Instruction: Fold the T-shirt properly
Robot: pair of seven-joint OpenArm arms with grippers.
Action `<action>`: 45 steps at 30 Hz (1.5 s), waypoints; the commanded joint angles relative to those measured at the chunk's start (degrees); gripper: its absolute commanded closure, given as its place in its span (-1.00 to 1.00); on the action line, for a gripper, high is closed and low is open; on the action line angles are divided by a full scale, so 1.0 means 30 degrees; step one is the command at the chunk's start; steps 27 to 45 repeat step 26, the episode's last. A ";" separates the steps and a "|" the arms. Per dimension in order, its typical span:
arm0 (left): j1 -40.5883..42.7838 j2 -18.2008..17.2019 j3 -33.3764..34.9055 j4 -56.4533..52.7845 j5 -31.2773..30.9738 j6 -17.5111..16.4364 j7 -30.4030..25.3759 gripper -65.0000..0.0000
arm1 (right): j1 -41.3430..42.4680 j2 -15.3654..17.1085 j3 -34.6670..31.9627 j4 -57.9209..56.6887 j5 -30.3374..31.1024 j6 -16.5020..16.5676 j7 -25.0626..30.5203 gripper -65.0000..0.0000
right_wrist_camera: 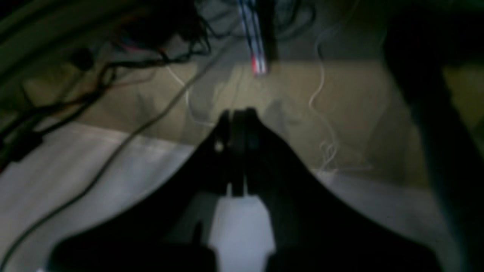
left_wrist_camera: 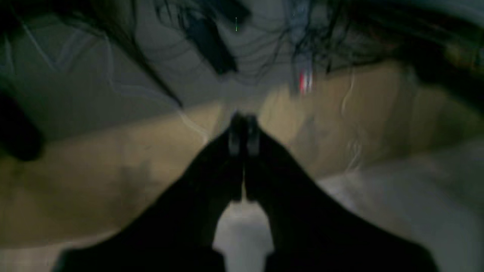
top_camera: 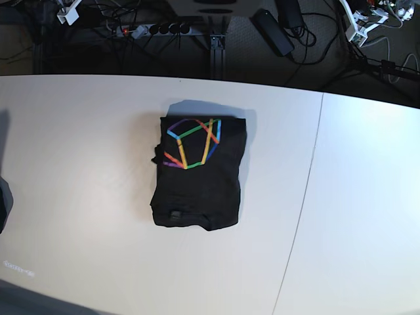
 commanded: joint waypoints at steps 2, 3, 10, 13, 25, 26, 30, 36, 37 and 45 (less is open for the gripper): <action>-0.1515 0.0284 0.1005 -0.2550 0.0692 0.0036 0.0007 1.00 | 0.0976 0.0204 -0.0211 -0.2127 -0.0328 0.0066 0.0204 1.00; -0.2528 0.0495 0.1581 -0.4051 0.0882 0.0525 -0.0015 1.00 | 0.1647 0.0197 -0.0379 -0.3337 -0.0583 -0.0262 0.0204 1.00; -0.9996 0.2390 0.4816 -1.5577 0.2135 0.1508 -0.1005 1.00 | 0.6564 -0.0284 -0.1770 -1.1380 -0.3636 -0.1996 0.0423 1.00; -1.2524 0.2987 0.6666 -1.9161 0.2805 0.1515 -0.2412 1.00 | 0.8386 -0.0321 -0.2011 -1.3843 -0.3657 -0.2120 0.0852 1.00; -1.4659 0.3694 0.9857 -2.0232 0.2069 0.2018 -0.1494 1.00 | 1.0280 -0.0678 -0.2004 -1.4324 -0.2630 -0.2120 -0.0663 1.00; -1.4622 0.3694 0.9857 -2.0167 0.2084 0.2011 -0.1450 1.00 | 1.0302 -0.0670 -0.2004 -1.4200 -0.2470 -0.2120 -0.0619 1.00; -1.4622 0.3694 0.9857 -2.0167 0.2084 0.2011 -0.1450 1.00 | 1.0302 -0.0670 -0.2004 -1.4200 -0.2470 -0.2120 -0.0619 1.00; -1.4622 0.3694 0.9857 -2.0167 0.2084 0.2011 -0.1450 1.00 | 1.0302 -0.0670 -0.2004 -1.4200 -0.2470 -0.2120 -0.0619 1.00; -1.4622 0.3694 0.9857 -2.0167 0.2084 0.2011 -0.1450 1.00 | 1.0302 -0.0670 -0.2004 -1.4200 -0.2470 -0.2120 -0.0619 1.00; -1.4622 0.3694 0.9857 -2.0167 0.2084 0.2011 -0.1450 1.00 | 1.0302 -0.0670 -0.2004 -1.4200 -0.2470 -0.2120 -0.0619 1.00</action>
